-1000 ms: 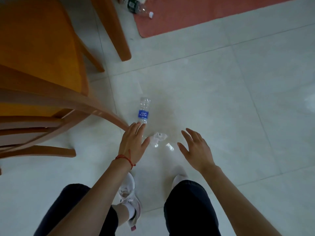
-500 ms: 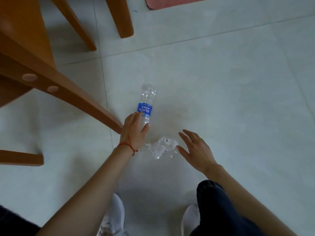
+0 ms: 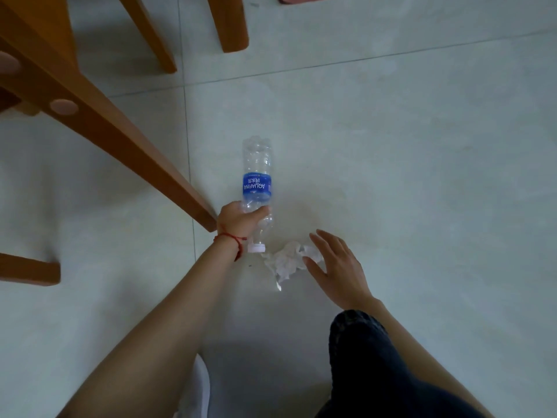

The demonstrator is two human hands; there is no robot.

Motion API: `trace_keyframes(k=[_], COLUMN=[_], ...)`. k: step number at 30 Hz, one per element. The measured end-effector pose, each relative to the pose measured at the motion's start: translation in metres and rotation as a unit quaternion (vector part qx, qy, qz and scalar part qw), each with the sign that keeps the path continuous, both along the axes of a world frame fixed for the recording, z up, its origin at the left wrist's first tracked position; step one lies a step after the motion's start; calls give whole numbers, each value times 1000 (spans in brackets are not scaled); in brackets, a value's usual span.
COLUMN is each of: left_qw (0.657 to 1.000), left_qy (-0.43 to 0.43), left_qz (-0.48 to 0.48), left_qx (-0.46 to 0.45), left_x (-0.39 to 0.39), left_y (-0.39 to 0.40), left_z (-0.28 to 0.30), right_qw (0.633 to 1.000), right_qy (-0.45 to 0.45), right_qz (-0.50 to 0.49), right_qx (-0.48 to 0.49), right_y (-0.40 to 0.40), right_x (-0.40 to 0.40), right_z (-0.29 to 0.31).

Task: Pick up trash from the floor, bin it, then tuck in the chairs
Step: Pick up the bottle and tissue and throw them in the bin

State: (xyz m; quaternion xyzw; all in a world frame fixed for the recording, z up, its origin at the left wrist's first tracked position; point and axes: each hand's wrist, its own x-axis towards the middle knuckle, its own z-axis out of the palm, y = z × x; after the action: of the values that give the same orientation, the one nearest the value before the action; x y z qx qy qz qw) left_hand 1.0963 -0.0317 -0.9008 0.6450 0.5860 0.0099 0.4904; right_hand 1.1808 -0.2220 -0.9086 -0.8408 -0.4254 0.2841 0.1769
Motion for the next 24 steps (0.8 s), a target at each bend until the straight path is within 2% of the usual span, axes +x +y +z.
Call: trace_keyframes(k=[6,12,16,19,22,24], left_qw=[990,981,978,978,979,979], left_qy=[-70,-136,-143,-138,-132,-134], left_qz=[84,79,94,102,102,90], left_qx=[-91,-116,-118,-119,-121,-125], left_x=[-10,-28,-38,-43,-42,-38], left_y=[3,-4,-7,-7,-7,-8], left_z=[11,27,31,30,27,25], right_qw=[999,1000,997,994,994,992], right_qy=[18,2,-78,-105,-68,1], right_qz=[-35,-7,13,-13,-58,-115], right_qx=[20,2,13,43,65,60], right_y=[12,23,28,30,29,28], right_x=[-10,-31,-38,-36,-27,-19], right_z=[-7,-24,-35,-40,-38,-36])
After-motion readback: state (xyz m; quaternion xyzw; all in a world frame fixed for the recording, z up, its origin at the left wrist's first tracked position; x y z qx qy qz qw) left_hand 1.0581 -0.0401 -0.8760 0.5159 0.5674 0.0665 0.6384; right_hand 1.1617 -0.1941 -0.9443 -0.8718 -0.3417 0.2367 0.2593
